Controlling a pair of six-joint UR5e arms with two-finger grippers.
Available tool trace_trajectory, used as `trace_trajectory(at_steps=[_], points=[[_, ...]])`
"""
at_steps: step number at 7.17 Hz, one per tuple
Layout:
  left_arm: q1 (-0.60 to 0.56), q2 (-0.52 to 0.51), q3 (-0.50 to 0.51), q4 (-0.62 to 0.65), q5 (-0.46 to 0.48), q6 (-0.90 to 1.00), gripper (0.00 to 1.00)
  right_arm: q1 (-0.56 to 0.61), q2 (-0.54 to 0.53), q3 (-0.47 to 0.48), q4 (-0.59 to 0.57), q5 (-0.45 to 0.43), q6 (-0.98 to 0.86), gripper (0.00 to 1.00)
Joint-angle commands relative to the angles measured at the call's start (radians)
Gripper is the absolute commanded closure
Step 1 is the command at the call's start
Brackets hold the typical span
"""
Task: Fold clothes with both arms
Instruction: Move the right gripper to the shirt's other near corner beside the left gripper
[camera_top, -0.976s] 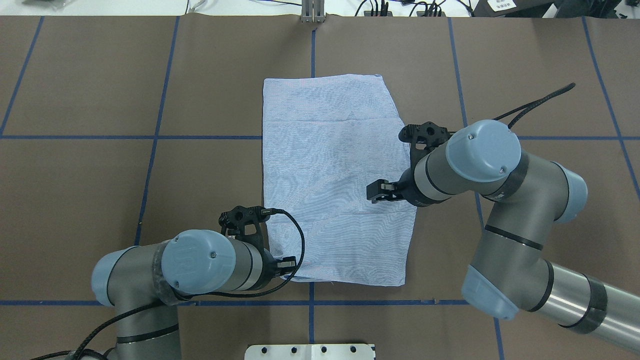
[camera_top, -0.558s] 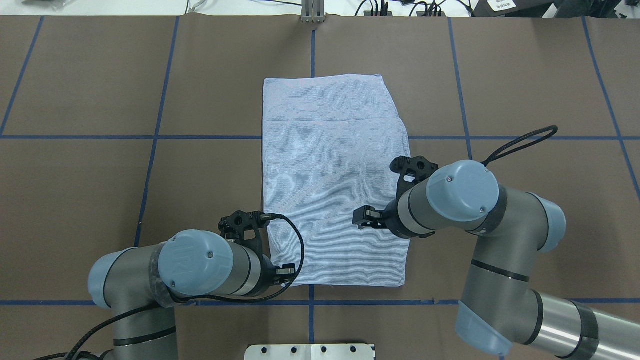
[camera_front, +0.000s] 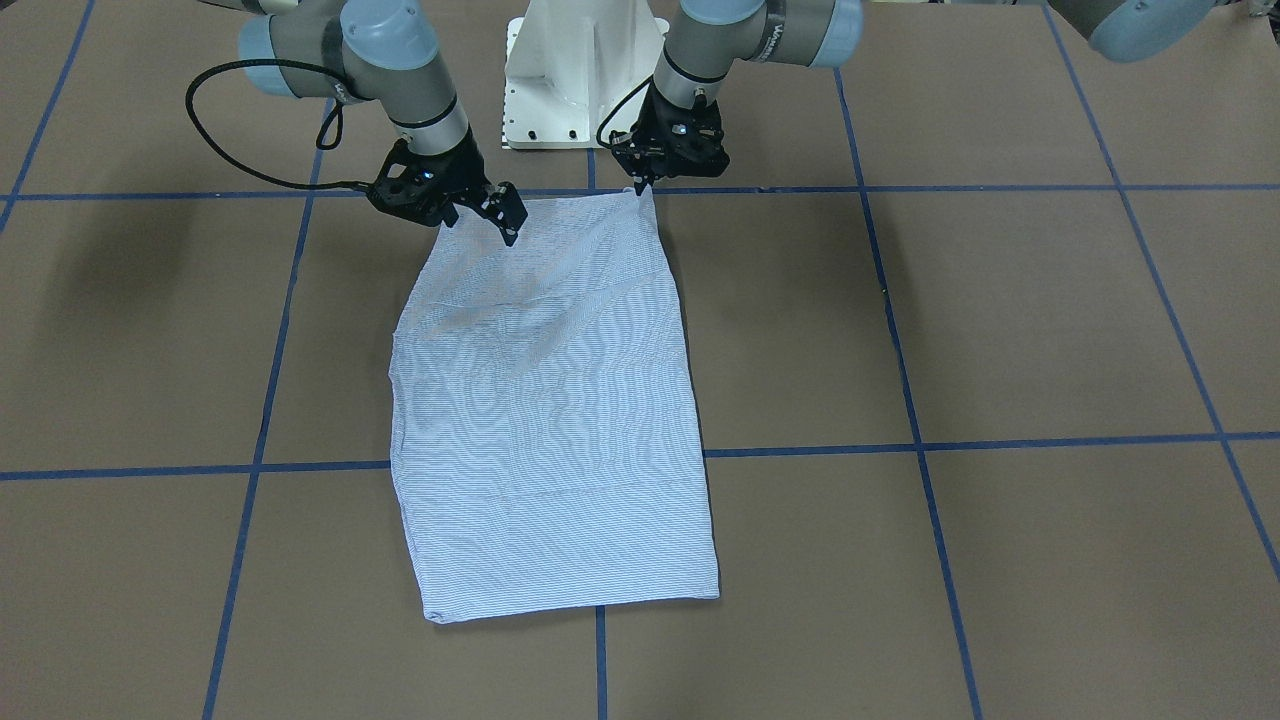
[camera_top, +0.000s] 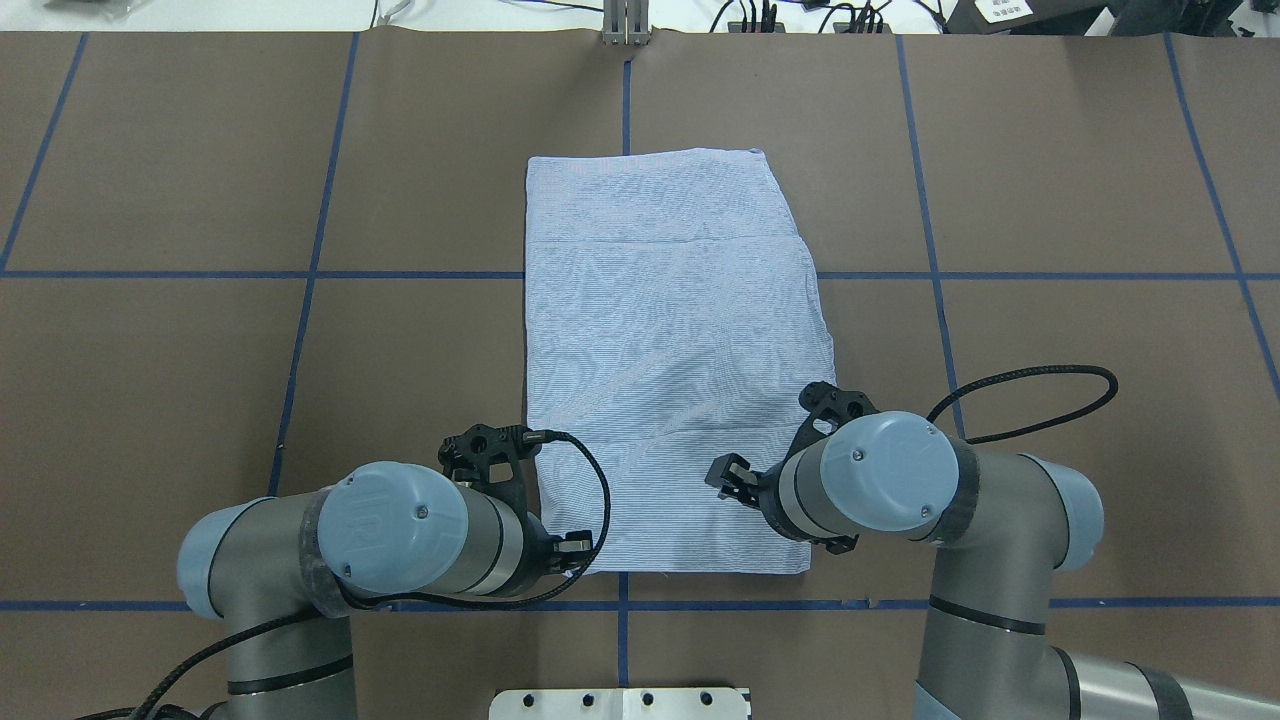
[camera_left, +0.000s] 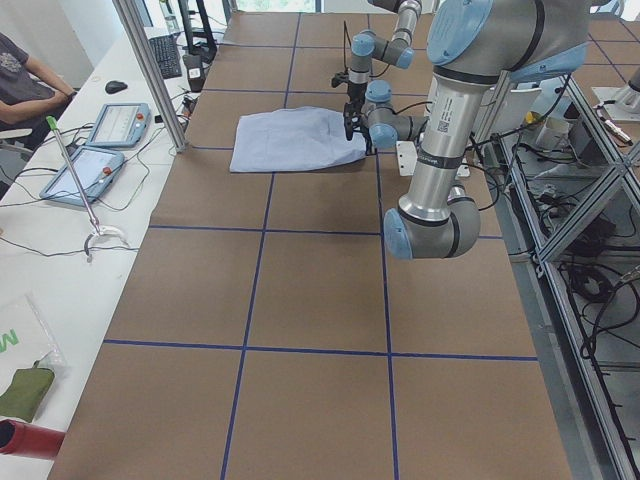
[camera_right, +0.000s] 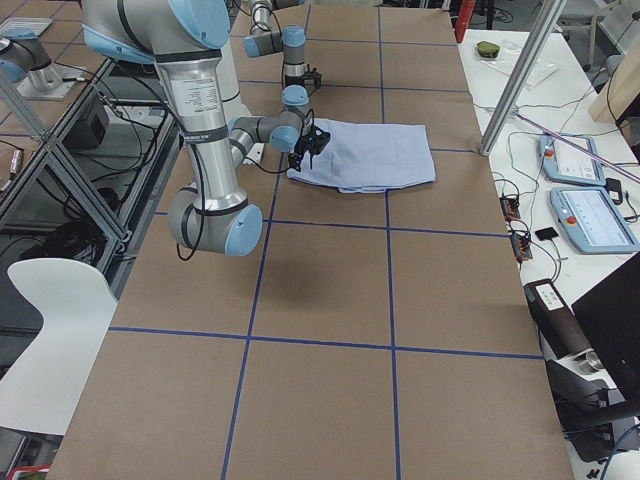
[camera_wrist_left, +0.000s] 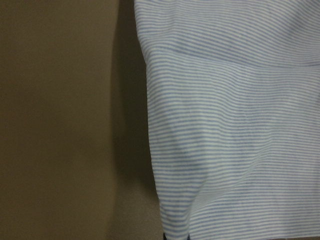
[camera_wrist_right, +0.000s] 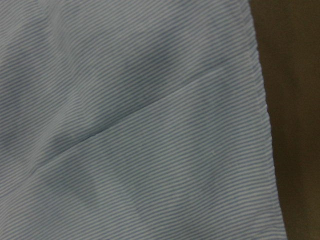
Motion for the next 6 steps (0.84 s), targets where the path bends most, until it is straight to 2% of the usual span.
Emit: trace_trajectory(at_steps=[1, 3, 6], points=[[0.002, -0.002, 0.001, -0.001, 0.0, 0.0, 1.0, -0.021, -0.004, 0.013, -0.093, -0.008, 0.043, 0.0], [0.002, -0.003, 0.004, -0.001, 0.0, 0.0, 1.0, -0.043, 0.013, 0.011, -0.164, -0.007, 0.045, 0.0], [0.002, -0.003, 0.006, -0.001, 0.0, 0.0, 1.0, -0.072, 0.027, 0.007, -0.181, -0.007, 0.045, 0.0]])
